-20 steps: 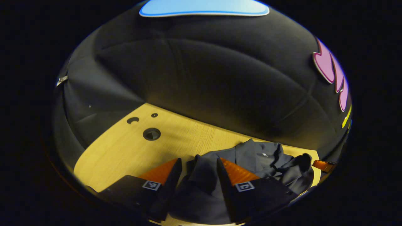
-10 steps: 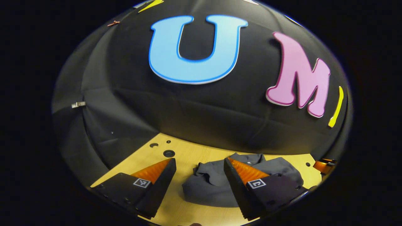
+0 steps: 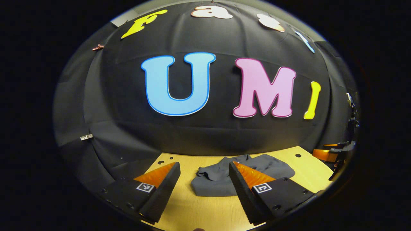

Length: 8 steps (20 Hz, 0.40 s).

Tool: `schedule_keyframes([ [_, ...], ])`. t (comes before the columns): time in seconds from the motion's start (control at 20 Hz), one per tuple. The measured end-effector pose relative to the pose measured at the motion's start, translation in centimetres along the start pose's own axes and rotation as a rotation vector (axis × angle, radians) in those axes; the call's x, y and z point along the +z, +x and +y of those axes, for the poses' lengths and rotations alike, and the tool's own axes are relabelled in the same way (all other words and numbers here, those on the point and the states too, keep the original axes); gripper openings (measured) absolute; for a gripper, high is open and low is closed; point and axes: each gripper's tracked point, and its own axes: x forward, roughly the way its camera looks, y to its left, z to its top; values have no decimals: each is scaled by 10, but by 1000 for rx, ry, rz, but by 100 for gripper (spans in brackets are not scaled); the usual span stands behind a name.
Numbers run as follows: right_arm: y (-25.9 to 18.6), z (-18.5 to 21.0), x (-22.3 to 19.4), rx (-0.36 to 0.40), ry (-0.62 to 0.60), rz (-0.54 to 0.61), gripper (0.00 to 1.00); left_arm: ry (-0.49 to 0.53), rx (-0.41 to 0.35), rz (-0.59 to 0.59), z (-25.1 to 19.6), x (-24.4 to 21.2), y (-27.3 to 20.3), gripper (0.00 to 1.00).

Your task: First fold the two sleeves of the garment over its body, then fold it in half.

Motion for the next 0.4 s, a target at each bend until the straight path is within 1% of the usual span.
schedule_keyframes([
  [0.1, -30, 0, 2, -10, 6, -9, 98, 6, 0, -7, 5, 3, -32, 95],
  [0.2, -58, 1, -3, -38, 49, -26, 98, -17, -8, 12, 9, -2, -61, 95],
  [0.25, -74, -1, -6, -53, 73, -33, 98, -37, 8, 16, 16, -4, -77, 95],
  [0.35, -97, -3, -20, -75, 101, -27, 98, -77, 24, 13, 23, -9, -103, 95],
  [0.4, -108, -2, -29, -82, 103, -13, 98, -86, 24, 9, 25, -13, -114, 92],
])
